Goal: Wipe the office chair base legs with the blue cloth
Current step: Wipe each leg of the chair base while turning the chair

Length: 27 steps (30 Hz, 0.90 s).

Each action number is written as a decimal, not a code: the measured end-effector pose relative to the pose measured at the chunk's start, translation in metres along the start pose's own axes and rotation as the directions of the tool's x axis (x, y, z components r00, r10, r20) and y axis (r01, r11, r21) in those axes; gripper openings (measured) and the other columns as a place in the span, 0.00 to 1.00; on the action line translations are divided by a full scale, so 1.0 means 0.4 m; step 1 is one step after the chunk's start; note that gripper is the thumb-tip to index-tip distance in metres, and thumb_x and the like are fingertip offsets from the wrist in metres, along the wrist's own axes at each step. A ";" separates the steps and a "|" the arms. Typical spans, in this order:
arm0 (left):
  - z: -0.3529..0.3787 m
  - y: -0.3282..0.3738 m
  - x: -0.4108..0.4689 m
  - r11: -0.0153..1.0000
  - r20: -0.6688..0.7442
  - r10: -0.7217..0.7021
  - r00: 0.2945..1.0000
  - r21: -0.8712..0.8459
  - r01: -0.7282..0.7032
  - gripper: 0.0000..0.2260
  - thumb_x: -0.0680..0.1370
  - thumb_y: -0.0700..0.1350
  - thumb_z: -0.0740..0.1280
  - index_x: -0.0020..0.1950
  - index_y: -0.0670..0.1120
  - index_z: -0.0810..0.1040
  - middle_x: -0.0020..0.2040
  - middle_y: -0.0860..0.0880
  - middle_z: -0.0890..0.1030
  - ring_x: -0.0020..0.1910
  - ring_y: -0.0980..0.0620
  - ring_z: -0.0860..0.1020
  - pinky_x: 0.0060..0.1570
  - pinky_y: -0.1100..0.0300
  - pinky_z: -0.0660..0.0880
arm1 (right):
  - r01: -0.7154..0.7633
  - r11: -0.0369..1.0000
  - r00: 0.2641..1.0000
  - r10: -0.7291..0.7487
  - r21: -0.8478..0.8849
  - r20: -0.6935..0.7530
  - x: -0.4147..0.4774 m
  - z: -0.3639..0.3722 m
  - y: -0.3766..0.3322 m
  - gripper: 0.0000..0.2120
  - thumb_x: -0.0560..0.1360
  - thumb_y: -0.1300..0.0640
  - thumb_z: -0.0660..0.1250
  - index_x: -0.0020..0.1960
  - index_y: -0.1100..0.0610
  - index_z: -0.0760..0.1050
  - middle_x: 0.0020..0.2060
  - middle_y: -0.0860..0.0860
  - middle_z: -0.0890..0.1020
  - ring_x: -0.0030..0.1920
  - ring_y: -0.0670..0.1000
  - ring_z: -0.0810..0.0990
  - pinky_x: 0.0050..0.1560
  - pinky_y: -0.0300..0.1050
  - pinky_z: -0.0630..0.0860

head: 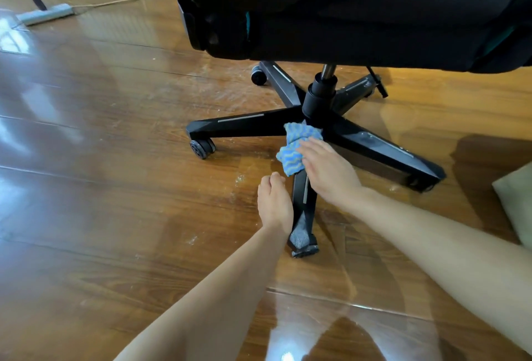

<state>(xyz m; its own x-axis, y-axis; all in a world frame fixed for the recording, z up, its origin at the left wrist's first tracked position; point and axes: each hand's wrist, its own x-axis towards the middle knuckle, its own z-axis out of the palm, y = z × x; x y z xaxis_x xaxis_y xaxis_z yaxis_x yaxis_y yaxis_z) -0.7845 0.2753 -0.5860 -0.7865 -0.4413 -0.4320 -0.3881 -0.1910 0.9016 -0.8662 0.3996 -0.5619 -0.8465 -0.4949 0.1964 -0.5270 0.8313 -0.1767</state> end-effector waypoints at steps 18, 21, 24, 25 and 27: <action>0.012 0.020 -0.004 0.960 0.122 -0.249 0.961 -0.101 0.262 0.17 0.83 0.58 0.60 0.57 0.48 0.81 0.47 0.46 0.80 0.40 0.47 0.76 0.49 0.51 0.74 | -0.483 0.619 0.808 0.588 0.620 0.042 0.016 -0.015 -0.010 0.19 0.86 0.56 0.60 0.75 0.55 0.74 0.73 0.51 0.77 0.73 0.54 0.74 0.71 0.44 0.68; 0.010 0.016 -0.026 0.969 0.133 -0.244 0.961 -0.005 0.247 0.18 0.82 0.58 0.59 0.65 0.52 0.80 0.62 0.42 0.82 0.58 0.39 0.81 0.67 0.39 0.76 | -0.551 0.551 0.756 0.648 0.627 0.096 0.042 -0.030 0.004 0.18 0.85 0.56 0.61 0.74 0.54 0.76 0.68 0.53 0.80 0.68 0.56 0.77 0.65 0.46 0.72; 0.013 0.032 -0.022 0.975 0.135 -0.220 0.966 0.003 0.221 0.18 0.82 0.56 0.60 0.66 0.51 0.80 0.62 0.41 0.82 0.59 0.40 0.82 0.65 0.40 0.78 | -0.529 0.562 0.766 0.639 0.636 0.072 -0.039 -0.016 -0.064 0.18 0.84 0.57 0.61 0.72 0.54 0.77 0.68 0.50 0.81 0.67 0.54 0.79 0.67 0.47 0.74; 0.013 0.042 -0.014 0.975 0.131 -0.216 0.967 -0.025 0.221 0.17 0.82 0.55 0.61 0.64 0.49 0.81 0.57 0.42 0.83 0.52 0.43 0.83 0.58 0.45 0.81 | -0.514 0.554 0.770 0.635 0.655 0.066 -0.084 -0.004 -0.095 0.17 0.84 0.58 0.62 0.72 0.54 0.77 0.69 0.49 0.80 0.68 0.53 0.78 0.68 0.44 0.73; 0.015 0.066 0.004 0.969 0.136 -0.242 0.961 -0.025 0.247 0.16 0.81 0.52 0.61 0.58 0.43 0.82 0.50 0.43 0.87 0.42 0.46 0.85 0.45 0.50 0.81 | -0.473 0.524 0.779 0.624 0.709 0.059 -0.185 0.015 -0.160 0.17 0.84 0.60 0.62 0.71 0.53 0.77 0.72 0.44 0.77 0.71 0.47 0.76 0.68 0.31 0.68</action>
<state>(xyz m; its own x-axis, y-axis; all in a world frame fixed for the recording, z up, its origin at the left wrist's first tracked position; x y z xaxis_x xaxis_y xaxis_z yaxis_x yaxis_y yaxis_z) -0.7988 0.2746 -0.5633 -0.7271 -0.2583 -0.6361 -0.5587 -0.3158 0.7669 -0.7701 0.3814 -0.5711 -0.9929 0.1183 -0.0137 0.0703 0.4902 -0.8688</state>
